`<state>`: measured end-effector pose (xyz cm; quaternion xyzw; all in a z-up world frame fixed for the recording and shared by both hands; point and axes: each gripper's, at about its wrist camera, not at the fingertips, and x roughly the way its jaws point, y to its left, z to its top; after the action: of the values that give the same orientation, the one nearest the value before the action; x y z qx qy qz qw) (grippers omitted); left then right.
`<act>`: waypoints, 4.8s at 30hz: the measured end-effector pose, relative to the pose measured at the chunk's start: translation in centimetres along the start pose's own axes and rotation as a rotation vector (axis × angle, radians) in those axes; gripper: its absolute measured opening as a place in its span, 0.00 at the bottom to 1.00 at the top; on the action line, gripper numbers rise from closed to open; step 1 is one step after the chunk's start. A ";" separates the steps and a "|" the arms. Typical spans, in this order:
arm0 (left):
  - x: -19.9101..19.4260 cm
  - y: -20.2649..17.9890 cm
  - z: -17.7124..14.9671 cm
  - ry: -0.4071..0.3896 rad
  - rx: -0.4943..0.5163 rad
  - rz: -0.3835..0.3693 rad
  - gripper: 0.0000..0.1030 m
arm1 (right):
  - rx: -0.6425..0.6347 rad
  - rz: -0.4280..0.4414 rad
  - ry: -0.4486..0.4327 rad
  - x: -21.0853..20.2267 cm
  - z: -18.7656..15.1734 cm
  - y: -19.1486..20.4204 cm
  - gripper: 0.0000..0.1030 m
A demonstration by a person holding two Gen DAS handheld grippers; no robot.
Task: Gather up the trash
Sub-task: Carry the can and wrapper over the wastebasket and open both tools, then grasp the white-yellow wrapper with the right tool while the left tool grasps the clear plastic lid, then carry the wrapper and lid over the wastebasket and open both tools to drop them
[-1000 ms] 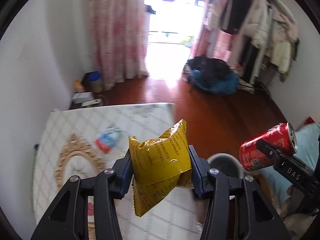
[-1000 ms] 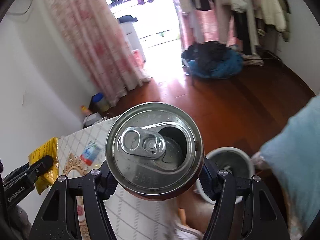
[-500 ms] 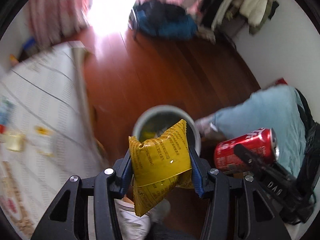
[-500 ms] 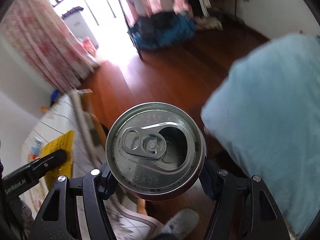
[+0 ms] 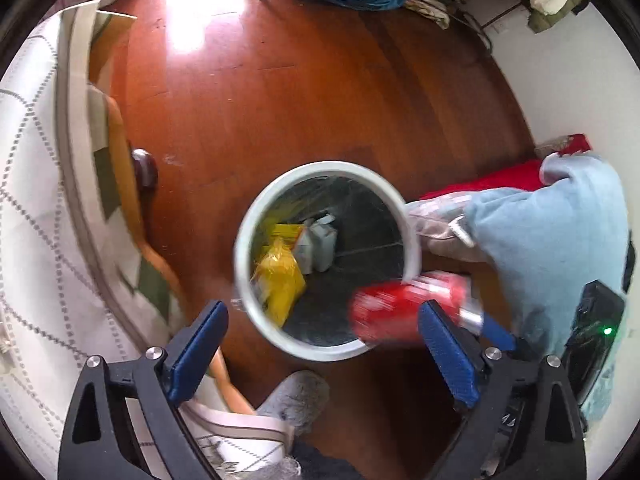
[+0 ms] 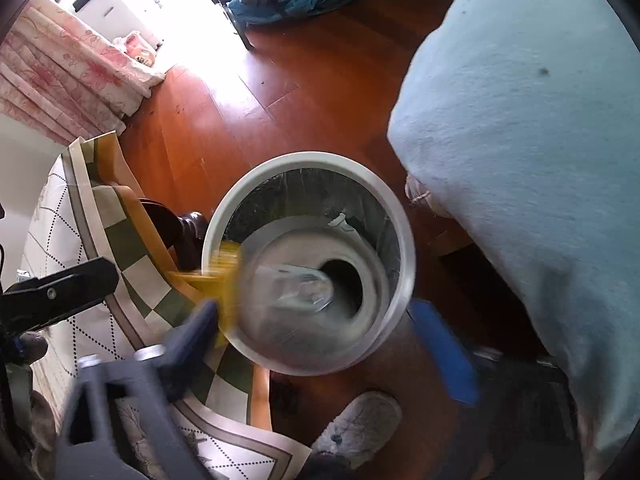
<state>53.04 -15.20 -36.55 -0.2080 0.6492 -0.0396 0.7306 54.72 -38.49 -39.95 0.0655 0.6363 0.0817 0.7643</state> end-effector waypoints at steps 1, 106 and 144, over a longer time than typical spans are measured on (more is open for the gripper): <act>-0.3 0.0 -0.3 -0.012 0.017 0.032 0.94 | -0.004 -0.010 -0.001 0.1 -0.1 0.1 1.00; -23.4 23.7 -13.5 -0.477 -0.186 0.474 0.35 | -0.409 0.216 -0.053 -8.3 -7.8 36.4 0.30; -0.8 -4.1 -1.1 -0.078 0.163 0.085 0.36 | 0.034 0.030 -0.047 -4.4 -0.8 -0.3 0.30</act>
<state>52.75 -18.92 -34.45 -0.1215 0.6229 -0.0530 0.7710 53.17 -39.72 -35.93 0.0898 0.6185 0.0807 0.7764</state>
